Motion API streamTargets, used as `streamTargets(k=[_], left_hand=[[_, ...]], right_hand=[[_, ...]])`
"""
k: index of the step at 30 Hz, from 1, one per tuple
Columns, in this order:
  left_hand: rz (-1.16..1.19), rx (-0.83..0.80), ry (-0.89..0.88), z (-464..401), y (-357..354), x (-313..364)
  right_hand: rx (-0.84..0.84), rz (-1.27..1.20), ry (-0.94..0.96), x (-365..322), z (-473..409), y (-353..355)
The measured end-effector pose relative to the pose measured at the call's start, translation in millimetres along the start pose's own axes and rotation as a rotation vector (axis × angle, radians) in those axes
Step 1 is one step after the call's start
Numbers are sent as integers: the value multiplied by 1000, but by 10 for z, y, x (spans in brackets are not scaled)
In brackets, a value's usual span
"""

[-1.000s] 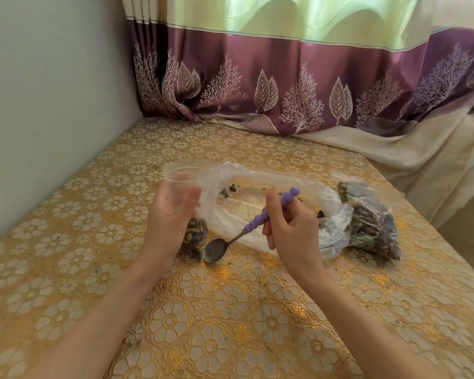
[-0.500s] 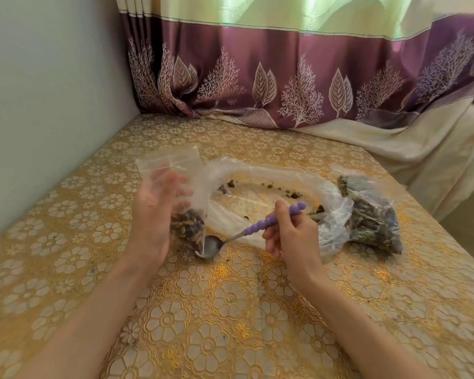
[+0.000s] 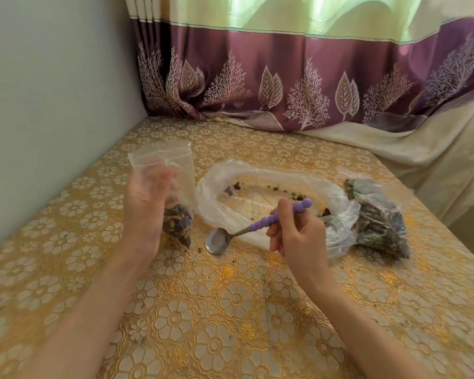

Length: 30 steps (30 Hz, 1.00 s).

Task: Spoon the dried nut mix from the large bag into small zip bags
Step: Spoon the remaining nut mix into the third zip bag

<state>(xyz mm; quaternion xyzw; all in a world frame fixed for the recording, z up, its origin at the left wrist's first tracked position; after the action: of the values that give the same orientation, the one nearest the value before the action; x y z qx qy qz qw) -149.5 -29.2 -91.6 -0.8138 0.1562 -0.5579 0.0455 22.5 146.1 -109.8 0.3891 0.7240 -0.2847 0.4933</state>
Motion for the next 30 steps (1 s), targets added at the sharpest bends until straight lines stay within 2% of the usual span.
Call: streamTargets(k=[7,12,20,27,30], left_hand=[[-50,-25,-29,21,-11,-67],[10,-50,48,44,-30,-161],[46,-4,79,114,-44,-194],[42,39,36,99,-23,-196],[28,60,17,87,-18,-183]], right_hand=[[-27,66,179,-255,108,-151],[-17,85,229,-333,175,-173],[-4,71,254,-328,289,-217],[8,68,319,-378,371,-270],[12,24,252,-333,371,-252]])
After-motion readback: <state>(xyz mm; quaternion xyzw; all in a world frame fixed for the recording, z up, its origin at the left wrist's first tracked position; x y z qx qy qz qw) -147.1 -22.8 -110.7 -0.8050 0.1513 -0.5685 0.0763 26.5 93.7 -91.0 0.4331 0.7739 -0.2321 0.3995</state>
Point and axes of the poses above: each hand's wrist, its own z-axis away from the middle knuckle, its own y-axis out of the back of the hand, x = y × z, the point moved 8 cm from there along -z, towards the middle knuckle, and after that the axes turned 11 degrees about x, right-handed, at the moved point
